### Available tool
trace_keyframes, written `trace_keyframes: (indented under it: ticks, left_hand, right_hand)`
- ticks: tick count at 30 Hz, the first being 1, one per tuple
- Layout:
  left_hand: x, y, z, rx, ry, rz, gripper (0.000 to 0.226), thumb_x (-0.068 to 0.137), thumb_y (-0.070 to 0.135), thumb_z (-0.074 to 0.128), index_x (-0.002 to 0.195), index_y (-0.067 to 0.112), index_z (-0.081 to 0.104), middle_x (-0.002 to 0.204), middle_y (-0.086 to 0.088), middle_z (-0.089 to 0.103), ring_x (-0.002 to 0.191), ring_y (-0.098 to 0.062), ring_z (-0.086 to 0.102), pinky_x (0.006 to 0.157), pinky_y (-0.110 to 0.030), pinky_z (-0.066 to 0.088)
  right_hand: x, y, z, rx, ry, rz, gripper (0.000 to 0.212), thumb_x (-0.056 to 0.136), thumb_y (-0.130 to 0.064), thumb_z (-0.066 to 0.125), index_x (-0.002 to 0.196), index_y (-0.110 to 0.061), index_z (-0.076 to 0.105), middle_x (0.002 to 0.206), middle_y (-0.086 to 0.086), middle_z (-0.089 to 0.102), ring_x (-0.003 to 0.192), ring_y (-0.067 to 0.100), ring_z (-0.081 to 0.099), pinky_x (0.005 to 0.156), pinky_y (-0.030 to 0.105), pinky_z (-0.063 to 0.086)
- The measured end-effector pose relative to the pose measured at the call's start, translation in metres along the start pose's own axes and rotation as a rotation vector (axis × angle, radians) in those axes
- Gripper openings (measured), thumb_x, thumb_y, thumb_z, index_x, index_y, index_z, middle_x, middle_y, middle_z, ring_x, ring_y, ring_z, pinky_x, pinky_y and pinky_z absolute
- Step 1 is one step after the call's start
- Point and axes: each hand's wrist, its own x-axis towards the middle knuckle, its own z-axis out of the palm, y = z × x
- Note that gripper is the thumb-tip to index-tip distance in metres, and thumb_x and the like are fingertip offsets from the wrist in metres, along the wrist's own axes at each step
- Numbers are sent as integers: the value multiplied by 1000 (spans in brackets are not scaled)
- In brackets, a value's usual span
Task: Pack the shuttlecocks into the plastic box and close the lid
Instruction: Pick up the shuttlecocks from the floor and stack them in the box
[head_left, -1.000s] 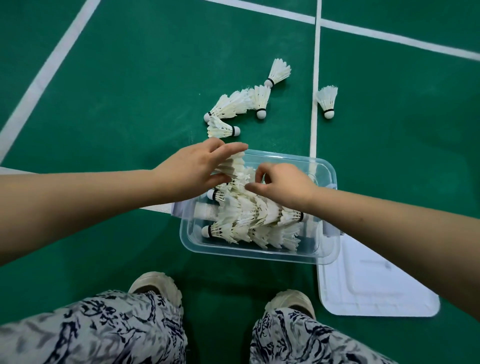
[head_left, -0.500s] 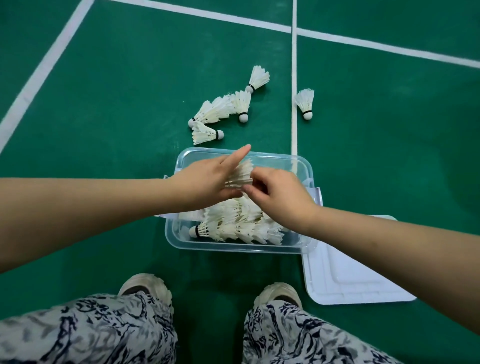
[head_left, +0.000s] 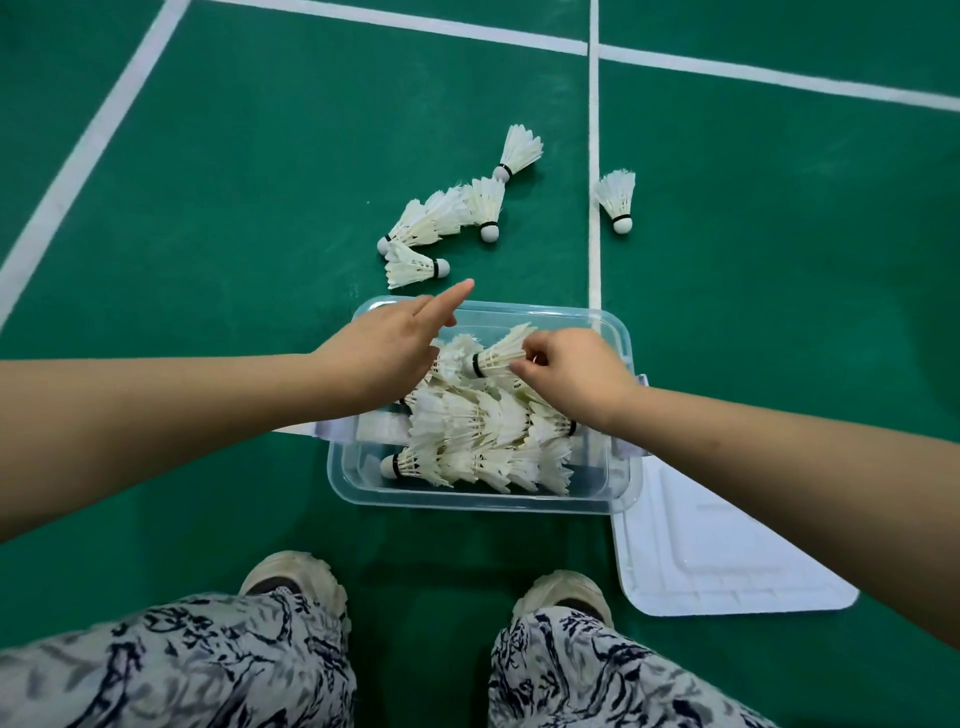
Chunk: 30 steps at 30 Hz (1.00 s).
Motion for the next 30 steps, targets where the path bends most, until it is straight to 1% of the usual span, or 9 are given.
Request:
trace_keyframes:
  ticks: [5, 10, 12, 15, 17, 19, 21, 25, 30]
  left_hand:
    - [1, -4, -1, -1, -23, -9, 68, 92, 12, 43, 147, 27, 5, 135, 0, 48, 114, -20, 50, 92, -30, 39]
    - [-1, -6, -3, -10, -53, 4, 68, 92, 12, 44, 147, 26, 6, 135, 0, 47, 114, -20, 50, 93, -30, 39]
    - [-3, -6, -4, -14, -66, 4, 67, 92, 11, 44, 147, 25, 8, 135, 0, 47, 114, -20, 50, 94, -30, 39]
    - [-7, -5, -6, -21, -71, 13, 66, 92, 12, 44, 146, 25, 10, 135, -1, 48, 115, -19, 50, 94, -29, 38]
    - [-10, -3, -8, -28, -68, 22, 65, 92, 12, 44, 146, 24, 11, 134, -1, 48, 115, -19, 50, 94, -28, 38]
    - [-14, -1, -10, -30, -64, 32, 63, 92, 13, 44, 146, 24, 12, 134, -1, 49, 115, -19, 50, 94, -29, 38]
    - [-18, 2, -11, -28, -70, 35, 62, 92, 14, 44, 146, 24, 14, 134, -1, 49, 115, -20, 51, 93, -30, 39]
    - [-20, 7, -17, -11, -67, 36, 57, 92, 14, 44, 144, 23, 21, 135, 0, 49, 116, -19, 49, 90, -28, 37]
    - [-14, 6, -27, -2, 10, 28, 57, 90, 16, 47, 142, 24, 25, 136, -3, 45, 112, -24, 51, 88, -31, 40]
  right_hand:
    - [10, -5, 11, -50, -50, 5, 24, 94, -31, 48, 76, -15, 52, 77, 5, 56, 76, 25, 51, 63, 29, 36]
    - [19, -7, 19, -64, -95, 16, 26, 96, -30, 45, 78, -12, 53, 77, 5, 56, 75, 26, 51, 63, 30, 36]
    - [18, -6, 20, -74, -104, 22, 27, 97, -30, 43, 78, -13, 50, 72, 2, 52, 74, 25, 50, 63, 29, 35]
    - [14, -6, 17, -77, -153, 31, 30, 97, -36, 43, 78, -14, 52, 70, 0, 52, 74, 23, 51, 62, 29, 36]
    - [9, -7, 12, -51, -164, 49, 32, 92, -47, 49, 80, -18, 54, 69, -2, 55, 72, 19, 53, 57, 29, 37]
    - [3, -10, 6, -16, -98, 69, 39, 84, -59, 52, 78, -20, 54, 66, -6, 57, 67, 16, 54, 52, 27, 35]
    - [-4, -13, 0, 2, 0, 59, 44, 84, -62, 48, 71, -21, 52, 65, -4, 58, 67, 17, 55, 53, 27, 35]
    - [-11, -23, -11, 46, 71, 21, 49, 92, -50, 42, 53, -19, 39, 52, -2, 45, 60, 20, 46, 50, 29, 29]
    - [-1, -34, -26, -1, 137, -68, 43, 94, -40, 41, 58, -18, 42, 53, -2, 45, 62, 22, 47, 48, 29, 27]
